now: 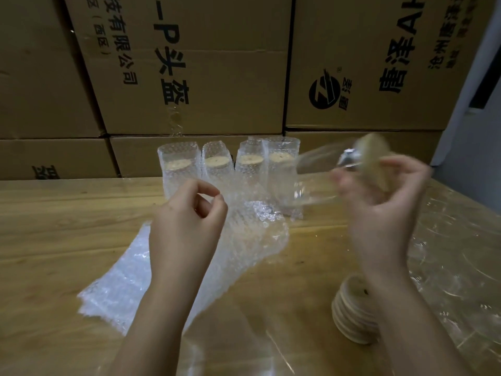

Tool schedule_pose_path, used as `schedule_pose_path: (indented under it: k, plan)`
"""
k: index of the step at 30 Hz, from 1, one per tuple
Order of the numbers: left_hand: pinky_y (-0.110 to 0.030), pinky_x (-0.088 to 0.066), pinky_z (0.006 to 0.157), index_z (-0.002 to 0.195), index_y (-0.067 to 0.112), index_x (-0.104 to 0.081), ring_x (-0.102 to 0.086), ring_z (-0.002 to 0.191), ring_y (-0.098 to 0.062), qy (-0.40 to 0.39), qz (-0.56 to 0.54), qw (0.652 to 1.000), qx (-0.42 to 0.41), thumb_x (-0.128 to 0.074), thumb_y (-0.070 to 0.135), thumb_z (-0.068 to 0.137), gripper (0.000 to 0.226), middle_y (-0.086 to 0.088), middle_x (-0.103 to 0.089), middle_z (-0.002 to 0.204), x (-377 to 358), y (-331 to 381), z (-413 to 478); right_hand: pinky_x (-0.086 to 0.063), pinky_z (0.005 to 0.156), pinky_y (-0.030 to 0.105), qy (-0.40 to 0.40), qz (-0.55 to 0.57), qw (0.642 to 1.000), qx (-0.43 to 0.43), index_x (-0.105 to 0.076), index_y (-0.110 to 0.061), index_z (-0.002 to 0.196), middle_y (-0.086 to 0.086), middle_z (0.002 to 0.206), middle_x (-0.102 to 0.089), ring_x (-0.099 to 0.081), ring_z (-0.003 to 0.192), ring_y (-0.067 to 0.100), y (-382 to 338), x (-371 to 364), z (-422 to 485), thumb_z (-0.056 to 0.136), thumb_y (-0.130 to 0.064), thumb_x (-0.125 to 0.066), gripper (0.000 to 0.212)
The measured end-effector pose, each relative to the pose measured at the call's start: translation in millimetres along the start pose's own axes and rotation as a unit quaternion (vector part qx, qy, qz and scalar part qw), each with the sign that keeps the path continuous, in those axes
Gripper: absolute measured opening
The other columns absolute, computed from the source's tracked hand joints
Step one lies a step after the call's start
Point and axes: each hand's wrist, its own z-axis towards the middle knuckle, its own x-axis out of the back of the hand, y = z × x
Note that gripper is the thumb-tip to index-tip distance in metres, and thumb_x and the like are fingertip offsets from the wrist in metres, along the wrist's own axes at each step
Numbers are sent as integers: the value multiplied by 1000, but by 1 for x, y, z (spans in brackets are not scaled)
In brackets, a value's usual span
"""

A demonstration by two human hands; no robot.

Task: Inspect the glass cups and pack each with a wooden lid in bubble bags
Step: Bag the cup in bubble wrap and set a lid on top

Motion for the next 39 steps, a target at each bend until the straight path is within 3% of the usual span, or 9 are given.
schedule_pose_path:
  k: [2,5,15,20,27,31,33,36,39]
  plan:
    - [-48,-53,61,73,32,-57,-63,58,-20,-3,5,1000,-7,-62,19,85,18,2,-60,57,-2,-1,-1,-49,72,15,56,136,989,-31,-38,-29,105,-13,103,-56,-61,91,-2,-12,9,9,75,-43,-75,50]
    - [-49,-53,61,74,31,-58,-62,58,-20,-2,10,1000,-15,-63,19,85,16,1,-60,57,-5,-1,-1,-57,73,34,-24,264,952,-151,-42,-25,109,2,115,-60,-68,101,26,-22,17,17,73,-47,-73,53]
    - [-24,-41,51,76,24,-60,-58,44,-8,-26,-59,998,22,-59,10,86,18,0,-60,53,3,-6,6,-55,81,53,-175,104,970,-130,-48,-49,91,-11,90,-56,-64,95,25,-27,5,2,63,-53,-75,39]
    - [-23,-41,48,77,19,-59,-54,41,-12,-92,-133,987,24,-60,9,88,15,-1,-56,48,-4,-5,4,-50,72,21,-212,42,969,-121,-43,-51,91,-23,89,-56,-61,87,2,-25,-6,-11,60,-59,-72,43]
    - [-18,-42,47,92,23,-60,-52,48,-8,-169,-267,949,8,-64,20,91,5,5,-57,57,-13,-7,1,-40,82,11,-248,-42,961,-113,-42,-38,99,-22,108,-49,-48,106,-8,-18,-23,-32,67,-49,-77,49]
    - [-13,-43,74,116,45,-49,-55,85,1,-202,-44,972,-113,-65,66,67,56,16,-57,103,-6,-26,8,-43,80,16,-162,-44,976,-140,-41,-36,97,-6,113,-51,-53,104,5,-9,-19,-25,71,-42,-76,44]
    - [-23,-36,99,139,47,-30,-41,122,0,-281,129,937,-164,-56,83,59,91,17,-40,139,-8,-28,5,-41,72,6,-115,-41,982,-141,-40,-37,95,-5,113,-51,-52,99,2,-8,-15,-19,71,-45,-75,43]
    - [-34,-15,114,152,30,9,-13,141,-5,-294,227,907,-197,-54,82,62,121,12,-10,159,-33,-26,-9,-40,71,7,-98,-50,985,-132,-39,-40,95,-6,112,-51,-52,99,4,-10,-14,-18,72,-48,-76,44]
    - [-31,-21,110,152,18,7,-26,139,-13,-210,184,937,-212,-63,64,73,115,2,-24,155,-53,-22,-21,-41,74,18,-130,-70,980,-134,-42,-40,95,-12,108,-53,-54,102,8,-11,-19,-24,69,-51,-77,45]
